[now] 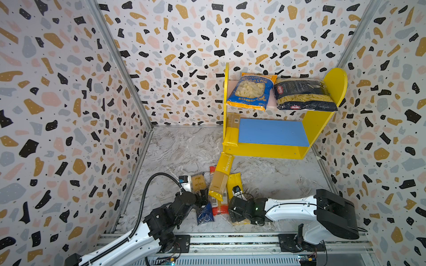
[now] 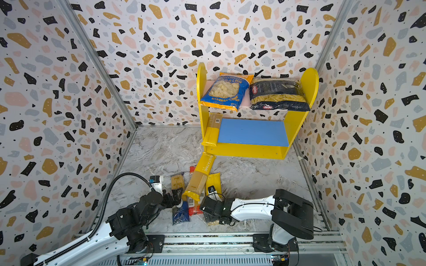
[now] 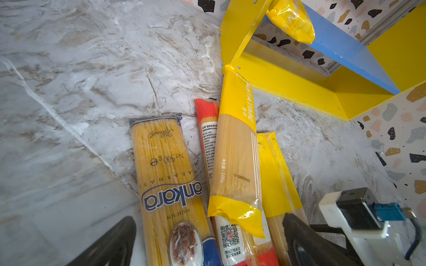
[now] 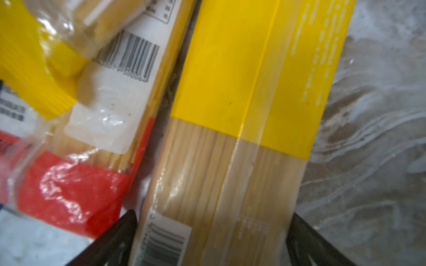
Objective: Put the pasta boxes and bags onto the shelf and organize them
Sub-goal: 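Close the right gripper on the end of the yellow spaghetti pack, then lift the spaghetti pack upright off the table with the right gripper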
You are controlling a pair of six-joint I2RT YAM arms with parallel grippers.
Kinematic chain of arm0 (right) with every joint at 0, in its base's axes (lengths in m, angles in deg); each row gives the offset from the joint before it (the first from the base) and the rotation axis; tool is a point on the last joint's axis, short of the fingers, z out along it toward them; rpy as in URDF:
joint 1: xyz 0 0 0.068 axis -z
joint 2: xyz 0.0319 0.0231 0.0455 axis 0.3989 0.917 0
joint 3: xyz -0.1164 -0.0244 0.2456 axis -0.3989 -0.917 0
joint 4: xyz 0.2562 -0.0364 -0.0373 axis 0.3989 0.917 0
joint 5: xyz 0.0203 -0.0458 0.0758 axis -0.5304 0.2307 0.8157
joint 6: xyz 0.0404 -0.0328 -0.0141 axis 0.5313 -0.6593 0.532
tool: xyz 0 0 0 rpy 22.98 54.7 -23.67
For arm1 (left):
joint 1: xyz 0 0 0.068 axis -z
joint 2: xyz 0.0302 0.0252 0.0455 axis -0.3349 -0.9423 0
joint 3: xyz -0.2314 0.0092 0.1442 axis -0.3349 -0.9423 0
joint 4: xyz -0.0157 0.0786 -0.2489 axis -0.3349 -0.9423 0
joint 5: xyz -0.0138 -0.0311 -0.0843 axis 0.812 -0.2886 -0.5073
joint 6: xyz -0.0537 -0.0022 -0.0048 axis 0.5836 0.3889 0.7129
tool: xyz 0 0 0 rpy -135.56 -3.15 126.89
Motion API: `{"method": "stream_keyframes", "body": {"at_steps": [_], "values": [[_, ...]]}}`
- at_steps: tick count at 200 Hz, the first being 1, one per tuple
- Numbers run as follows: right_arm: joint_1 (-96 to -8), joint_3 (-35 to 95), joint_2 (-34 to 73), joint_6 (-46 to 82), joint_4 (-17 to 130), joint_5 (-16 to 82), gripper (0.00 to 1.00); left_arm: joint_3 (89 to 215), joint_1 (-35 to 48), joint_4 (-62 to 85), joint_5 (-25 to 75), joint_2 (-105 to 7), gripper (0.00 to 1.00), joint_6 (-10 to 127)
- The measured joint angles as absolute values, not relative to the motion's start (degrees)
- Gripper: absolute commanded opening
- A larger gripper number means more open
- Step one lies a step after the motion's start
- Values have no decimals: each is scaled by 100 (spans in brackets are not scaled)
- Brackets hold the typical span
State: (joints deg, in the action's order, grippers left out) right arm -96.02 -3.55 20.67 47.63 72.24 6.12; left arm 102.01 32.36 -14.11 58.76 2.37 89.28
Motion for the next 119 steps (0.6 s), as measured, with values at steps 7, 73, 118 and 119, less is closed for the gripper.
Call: {"method": "stream_keyframes", "body": {"at_steps": [7, 73, 118, 119], "values": [[-9607, -309, 2137, 4756, 7250, 562, 77, 10201, 3236, -1413, 5876, 242, 99, 8928], [-9539, -224, 2307, 5100, 6970, 472, 34, 10201, 3236, -1444, 5874, 253, 99, 8930], [-8868, -1442, 1420, 5062, 5454, 1596, 20, 10201, 3236, -1509, 5872, 264, 100, 8948], [-8835, -1501, 1378, 5060, 5364, 1659, 20, 10201, 3236, -1509, 5872, 264, 100, 8945]]}}
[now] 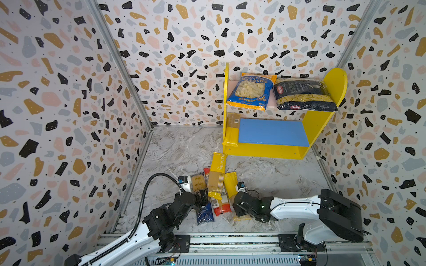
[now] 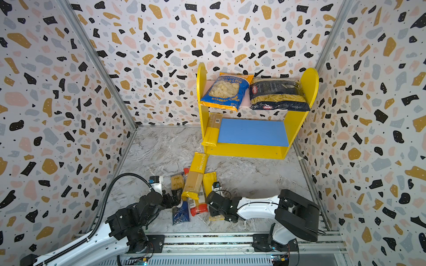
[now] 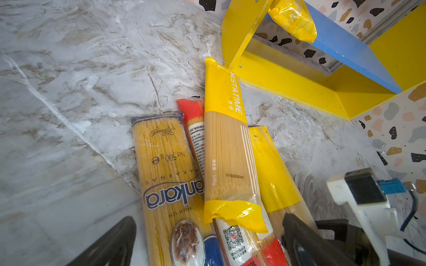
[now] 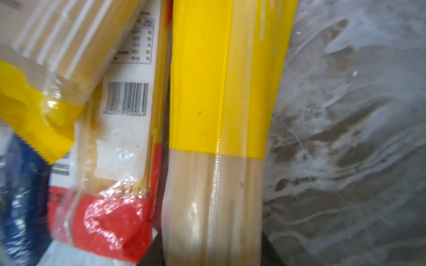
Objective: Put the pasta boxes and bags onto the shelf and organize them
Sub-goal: 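Lift the spaghetti pack upright off the table with the right gripper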
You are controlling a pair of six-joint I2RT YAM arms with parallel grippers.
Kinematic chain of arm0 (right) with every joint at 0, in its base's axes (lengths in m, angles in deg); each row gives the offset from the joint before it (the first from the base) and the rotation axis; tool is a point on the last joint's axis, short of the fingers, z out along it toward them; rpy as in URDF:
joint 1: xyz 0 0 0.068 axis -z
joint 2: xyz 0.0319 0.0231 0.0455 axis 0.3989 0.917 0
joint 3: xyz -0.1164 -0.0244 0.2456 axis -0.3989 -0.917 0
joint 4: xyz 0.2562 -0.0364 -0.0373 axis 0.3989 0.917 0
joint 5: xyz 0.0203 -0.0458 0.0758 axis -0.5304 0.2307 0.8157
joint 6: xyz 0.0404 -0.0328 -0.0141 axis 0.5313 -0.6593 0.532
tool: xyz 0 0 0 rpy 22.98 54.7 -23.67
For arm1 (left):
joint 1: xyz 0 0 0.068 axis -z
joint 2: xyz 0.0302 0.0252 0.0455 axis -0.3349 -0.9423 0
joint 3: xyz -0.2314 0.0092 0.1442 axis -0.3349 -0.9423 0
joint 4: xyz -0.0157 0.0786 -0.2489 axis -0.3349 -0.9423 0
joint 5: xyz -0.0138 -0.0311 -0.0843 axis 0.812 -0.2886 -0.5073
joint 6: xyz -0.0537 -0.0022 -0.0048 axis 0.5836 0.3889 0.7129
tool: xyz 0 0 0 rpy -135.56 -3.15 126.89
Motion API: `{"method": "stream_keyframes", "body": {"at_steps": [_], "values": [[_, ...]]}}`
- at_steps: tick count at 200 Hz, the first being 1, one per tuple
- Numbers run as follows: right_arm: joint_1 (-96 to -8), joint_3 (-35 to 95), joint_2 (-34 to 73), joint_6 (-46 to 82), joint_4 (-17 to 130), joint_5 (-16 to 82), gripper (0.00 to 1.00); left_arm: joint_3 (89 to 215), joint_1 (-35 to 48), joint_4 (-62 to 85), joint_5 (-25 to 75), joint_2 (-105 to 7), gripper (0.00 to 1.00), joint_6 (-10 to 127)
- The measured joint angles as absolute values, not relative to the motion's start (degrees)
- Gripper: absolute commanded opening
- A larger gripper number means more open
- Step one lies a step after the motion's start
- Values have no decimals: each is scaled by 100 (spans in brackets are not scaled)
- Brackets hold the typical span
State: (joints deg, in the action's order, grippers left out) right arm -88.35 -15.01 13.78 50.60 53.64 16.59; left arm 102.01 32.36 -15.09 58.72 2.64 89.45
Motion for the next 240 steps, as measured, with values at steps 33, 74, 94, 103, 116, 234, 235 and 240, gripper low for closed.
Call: {"method": "stream_keyframes", "body": {"at_steps": [33, 74, 94, 103, 116, 234, 235, 240], "values": [[-8098, -2508, 410, 5001, 4665, 2822, 18, 10201, 3236, -1520, 5870, 253, 100, 8950], [-7580, -2760, -403, 5019, 4861, 3771, 15, 10201, 3236, -1444, 5819, -3, 100, 8950], [-7327, -2980, -737, 5128, 4815, 4223, 15, 10209, 3236, -1396, 5760, -134, 100, 8954], [-7196, -3092, -860, 5196, 4726, 4437, 14, 10220, 3236, -1391, 5736, -176, 99, 8959], [-7006, -3267, -993, 5333, 4512, 4743, 14, 10236, 3236, -1376, 5715, -224, 100, 8961], [-6048, -3686, -1572, 6571, 3307, 6411, 11, 10531, 3236, -1315, 5629, -580, 100, 8967], [-6037, -3684, -1588, 6575, 3303, 6422, 11, 10535, 3236, -1315, 5629, -582, 100, 8965], [-5996, -3684, -1642, 6599, 3298, 6455, 11, 10564, 3236, -1311, 5623, -606, 100, 8965]]}}
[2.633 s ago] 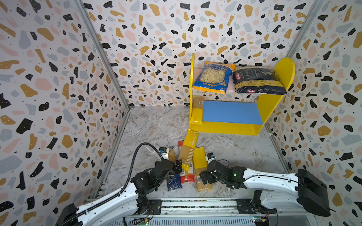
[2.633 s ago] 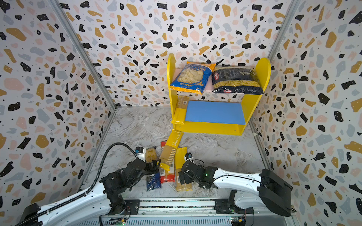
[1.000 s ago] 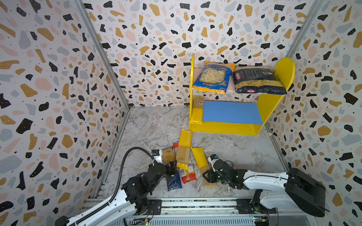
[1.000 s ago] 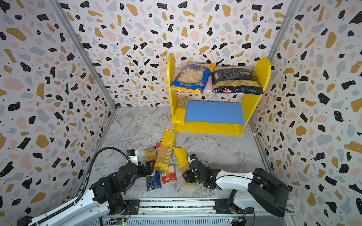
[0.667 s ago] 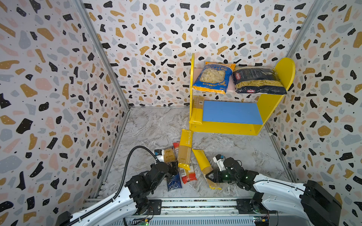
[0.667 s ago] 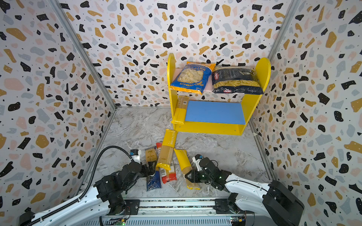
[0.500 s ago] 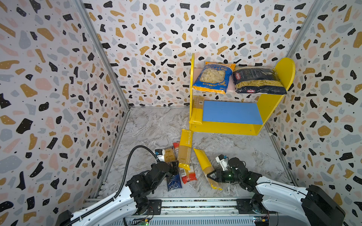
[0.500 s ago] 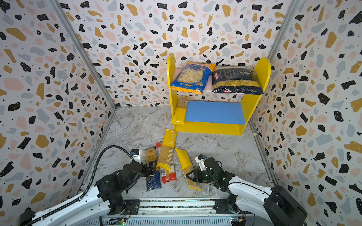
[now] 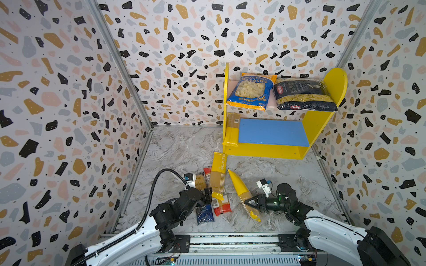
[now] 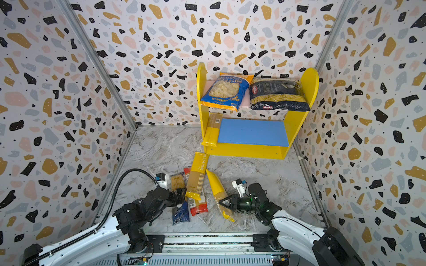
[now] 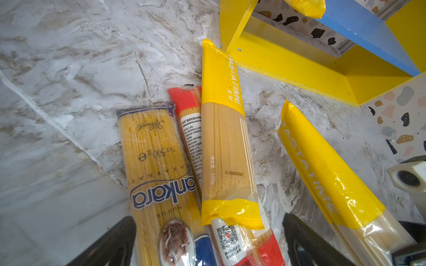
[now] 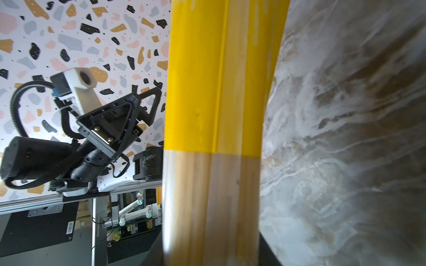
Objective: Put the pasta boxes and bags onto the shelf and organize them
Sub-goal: 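Lift the spaghetti pack upright off the table with the right gripper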
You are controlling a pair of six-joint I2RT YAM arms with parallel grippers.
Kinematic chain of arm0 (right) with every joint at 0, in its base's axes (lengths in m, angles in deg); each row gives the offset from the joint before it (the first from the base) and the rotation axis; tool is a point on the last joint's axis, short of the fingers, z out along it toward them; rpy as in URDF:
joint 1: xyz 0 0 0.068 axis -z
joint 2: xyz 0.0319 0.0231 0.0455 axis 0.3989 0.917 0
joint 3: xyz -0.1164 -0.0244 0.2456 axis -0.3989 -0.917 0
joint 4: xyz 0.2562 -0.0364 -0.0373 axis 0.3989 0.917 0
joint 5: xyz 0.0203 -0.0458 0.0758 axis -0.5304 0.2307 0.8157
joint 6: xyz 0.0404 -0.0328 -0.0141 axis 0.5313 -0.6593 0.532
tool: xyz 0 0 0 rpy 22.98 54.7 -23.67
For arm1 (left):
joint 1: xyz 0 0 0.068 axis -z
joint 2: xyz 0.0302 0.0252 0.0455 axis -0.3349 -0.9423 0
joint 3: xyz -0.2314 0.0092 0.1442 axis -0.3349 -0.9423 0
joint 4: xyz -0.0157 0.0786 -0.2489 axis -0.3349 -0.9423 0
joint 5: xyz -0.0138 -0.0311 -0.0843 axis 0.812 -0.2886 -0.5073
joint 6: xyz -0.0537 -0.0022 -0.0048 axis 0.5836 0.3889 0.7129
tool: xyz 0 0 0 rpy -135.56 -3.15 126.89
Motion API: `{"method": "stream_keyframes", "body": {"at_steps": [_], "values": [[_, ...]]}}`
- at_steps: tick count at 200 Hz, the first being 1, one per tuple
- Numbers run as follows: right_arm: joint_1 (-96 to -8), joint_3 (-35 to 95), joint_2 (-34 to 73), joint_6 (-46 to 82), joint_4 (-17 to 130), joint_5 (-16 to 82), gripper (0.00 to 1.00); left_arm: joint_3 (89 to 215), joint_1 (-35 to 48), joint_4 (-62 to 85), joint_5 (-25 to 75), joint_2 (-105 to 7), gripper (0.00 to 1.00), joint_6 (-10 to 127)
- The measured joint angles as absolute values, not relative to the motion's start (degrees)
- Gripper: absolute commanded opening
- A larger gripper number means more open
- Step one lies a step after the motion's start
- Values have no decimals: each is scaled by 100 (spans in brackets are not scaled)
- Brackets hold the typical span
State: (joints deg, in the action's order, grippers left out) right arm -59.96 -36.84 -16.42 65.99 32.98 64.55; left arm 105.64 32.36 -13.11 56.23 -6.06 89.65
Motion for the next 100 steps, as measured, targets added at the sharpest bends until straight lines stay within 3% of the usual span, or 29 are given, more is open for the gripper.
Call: {"method": "stream_keyframes", "body": {"at_steps": [100], "values": [[-5172, -3186, -2206, 6697, 3858, 6916, 12, 10942, 3236, -1252, 5568, -1035, 100, 8891]]}}
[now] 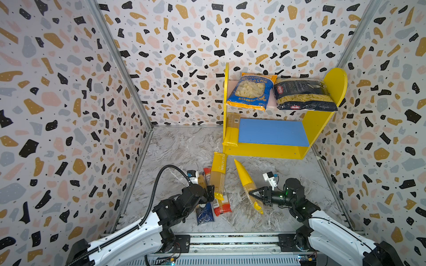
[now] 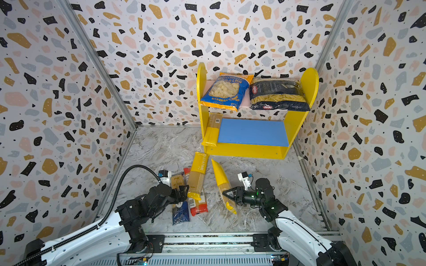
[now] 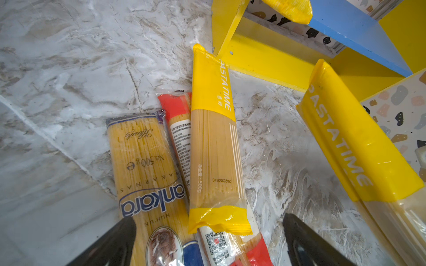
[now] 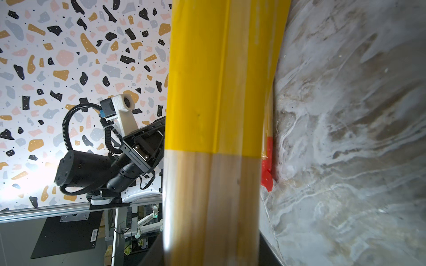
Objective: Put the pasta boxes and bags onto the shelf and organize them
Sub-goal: 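Lift the spaghetti pack upright off the table with the right gripper, then carry the spaghetti pack to the blue lower shelf beside the first pack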
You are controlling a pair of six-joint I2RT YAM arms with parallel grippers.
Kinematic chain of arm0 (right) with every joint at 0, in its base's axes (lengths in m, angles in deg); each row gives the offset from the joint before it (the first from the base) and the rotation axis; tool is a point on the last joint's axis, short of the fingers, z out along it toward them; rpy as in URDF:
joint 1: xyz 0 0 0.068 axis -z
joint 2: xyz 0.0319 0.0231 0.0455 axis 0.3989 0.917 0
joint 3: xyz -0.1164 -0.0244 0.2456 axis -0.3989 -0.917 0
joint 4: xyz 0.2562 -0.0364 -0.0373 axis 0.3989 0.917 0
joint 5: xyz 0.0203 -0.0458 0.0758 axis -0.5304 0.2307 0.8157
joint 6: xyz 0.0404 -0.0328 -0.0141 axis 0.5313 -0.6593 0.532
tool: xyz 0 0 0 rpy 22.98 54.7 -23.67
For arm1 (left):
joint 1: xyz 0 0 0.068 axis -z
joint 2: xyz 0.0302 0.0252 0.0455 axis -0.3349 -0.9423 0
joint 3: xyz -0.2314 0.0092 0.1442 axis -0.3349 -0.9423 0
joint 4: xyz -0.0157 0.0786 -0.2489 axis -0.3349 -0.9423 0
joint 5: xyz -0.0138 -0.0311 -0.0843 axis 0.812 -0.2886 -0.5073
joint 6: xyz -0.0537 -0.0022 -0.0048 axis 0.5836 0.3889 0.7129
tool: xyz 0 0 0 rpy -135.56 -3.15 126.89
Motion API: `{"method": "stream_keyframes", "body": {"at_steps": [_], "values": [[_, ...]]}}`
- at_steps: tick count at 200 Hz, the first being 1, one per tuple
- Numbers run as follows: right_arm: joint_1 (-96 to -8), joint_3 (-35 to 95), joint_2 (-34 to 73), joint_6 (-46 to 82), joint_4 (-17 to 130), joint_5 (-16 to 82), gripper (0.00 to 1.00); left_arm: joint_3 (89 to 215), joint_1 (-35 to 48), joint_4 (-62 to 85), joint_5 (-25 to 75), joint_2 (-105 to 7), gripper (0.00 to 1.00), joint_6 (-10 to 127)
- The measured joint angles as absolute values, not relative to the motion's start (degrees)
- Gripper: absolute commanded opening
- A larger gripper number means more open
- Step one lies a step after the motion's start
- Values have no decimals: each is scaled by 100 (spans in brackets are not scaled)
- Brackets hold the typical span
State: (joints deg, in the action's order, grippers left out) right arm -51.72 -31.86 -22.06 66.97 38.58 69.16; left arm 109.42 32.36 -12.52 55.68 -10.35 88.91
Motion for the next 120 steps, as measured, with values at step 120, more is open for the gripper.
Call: {"method": "stream_keyframes", "body": {"at_steps": [120], "values": [[-3749, -1636, -1194, 6503, 3994, 7451, 11, 11204, 3236, -1096, 5457, -1299, 100, 8672]]}}
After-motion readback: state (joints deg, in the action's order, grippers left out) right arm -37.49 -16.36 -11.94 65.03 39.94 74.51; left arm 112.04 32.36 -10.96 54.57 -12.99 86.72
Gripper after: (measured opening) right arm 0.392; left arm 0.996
